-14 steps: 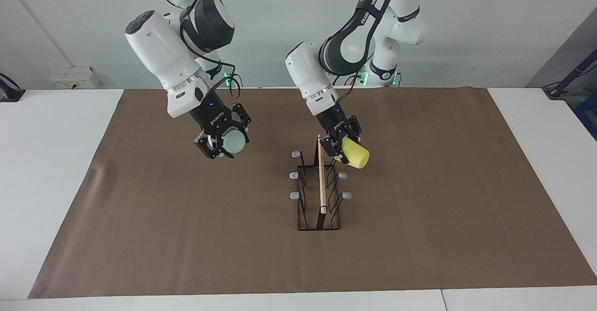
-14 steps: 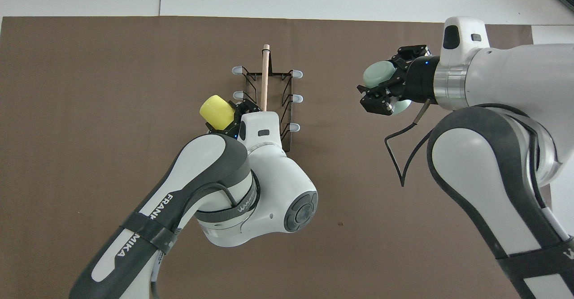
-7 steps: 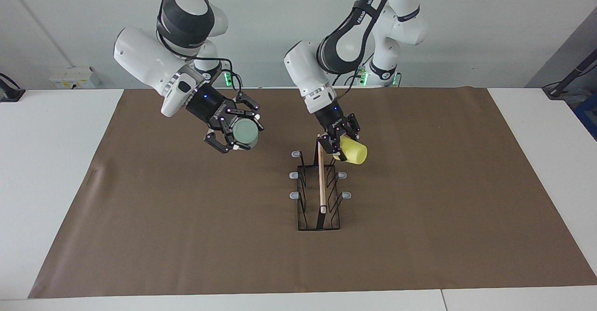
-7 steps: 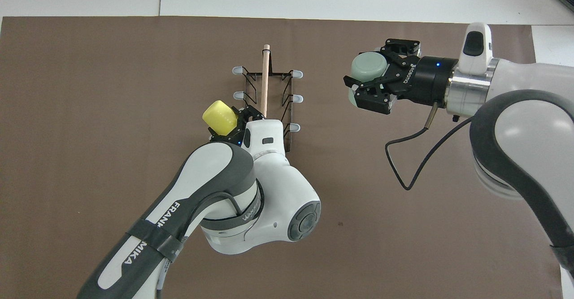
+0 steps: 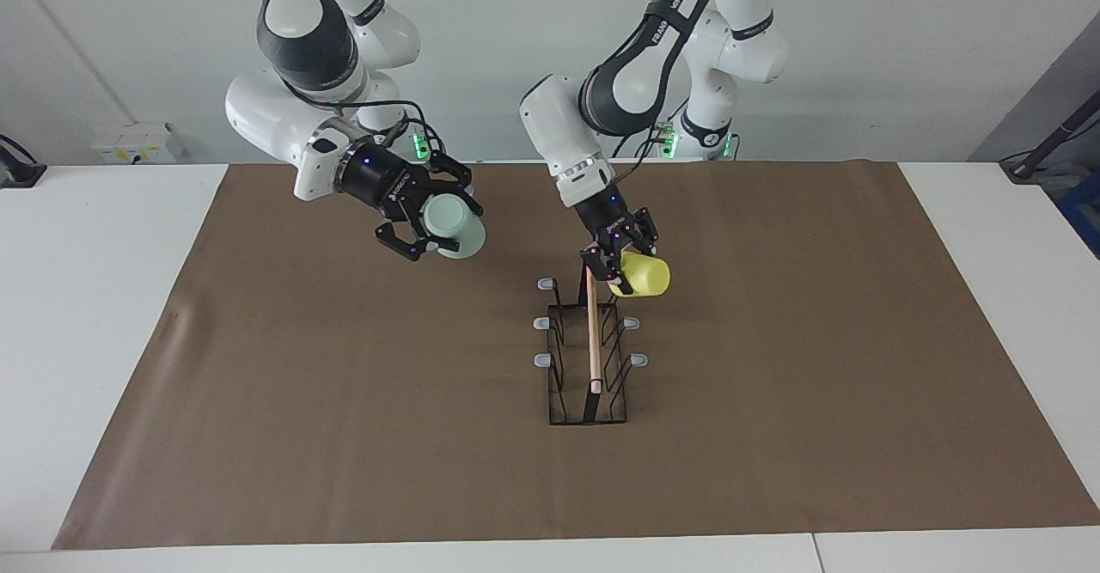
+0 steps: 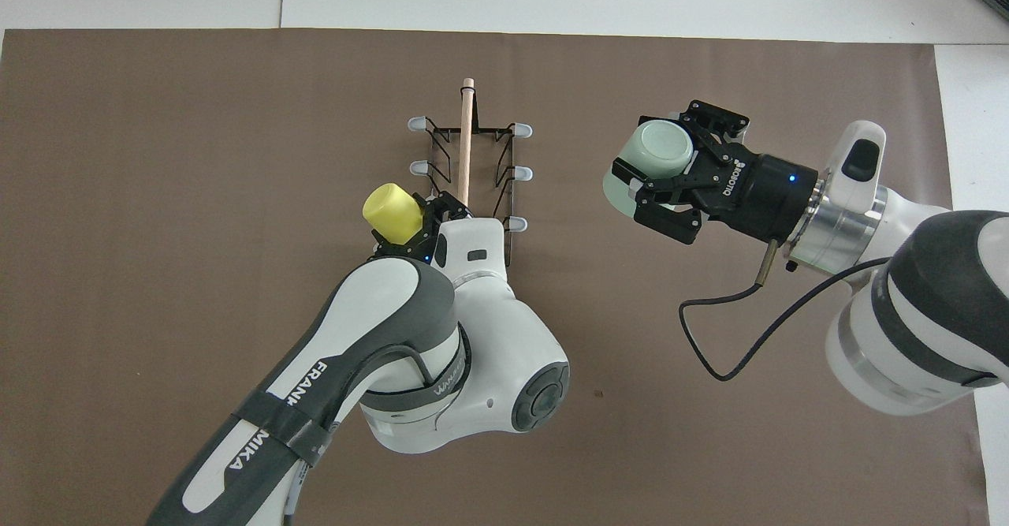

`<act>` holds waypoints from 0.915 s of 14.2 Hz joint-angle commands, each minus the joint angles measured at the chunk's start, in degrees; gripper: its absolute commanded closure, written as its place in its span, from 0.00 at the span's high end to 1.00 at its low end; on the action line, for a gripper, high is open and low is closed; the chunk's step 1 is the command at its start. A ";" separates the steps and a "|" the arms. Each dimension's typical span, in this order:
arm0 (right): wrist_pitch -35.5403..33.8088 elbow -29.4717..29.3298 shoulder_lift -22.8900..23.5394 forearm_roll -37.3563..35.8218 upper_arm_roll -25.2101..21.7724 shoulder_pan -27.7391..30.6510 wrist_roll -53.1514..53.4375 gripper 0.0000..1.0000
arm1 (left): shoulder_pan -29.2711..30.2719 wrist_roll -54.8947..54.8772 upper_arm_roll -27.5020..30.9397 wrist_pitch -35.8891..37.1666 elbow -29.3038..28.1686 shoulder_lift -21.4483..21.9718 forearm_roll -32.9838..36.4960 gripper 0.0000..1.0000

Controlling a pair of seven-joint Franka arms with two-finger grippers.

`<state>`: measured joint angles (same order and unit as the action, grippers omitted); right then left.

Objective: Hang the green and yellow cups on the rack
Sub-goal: 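Hang the yellow cup on a rack peg while the right gripper carries the green cup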

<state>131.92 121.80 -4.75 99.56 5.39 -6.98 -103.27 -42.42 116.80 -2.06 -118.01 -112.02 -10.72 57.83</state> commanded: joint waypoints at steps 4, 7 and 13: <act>0.62 8.01 0.61 22.84 0.24 -5.76 -20.54 0.00 | -2.23 3.96 0.57 1.29 -0.66 0.70 0.80 1.00; 3.79 7.84 1.85 25.24 0.24 -7.79 -23.01 0.00 | -2.23 3.96 0.57 1.73 -0.66 0.70 0.88 1.00; 2.47 7.40 6.76 36.02 0.24 -9.72 -33.64 0.00 | -0.83 1.25 1.00 2.26 1.10 4.29 0.18 1.00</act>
<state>135.23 129.52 -0.47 130.54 5.67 -16.20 -131.52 -43.46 119.57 -1.67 -117.02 -110.71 -9.83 57.83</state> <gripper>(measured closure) 0.388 0.000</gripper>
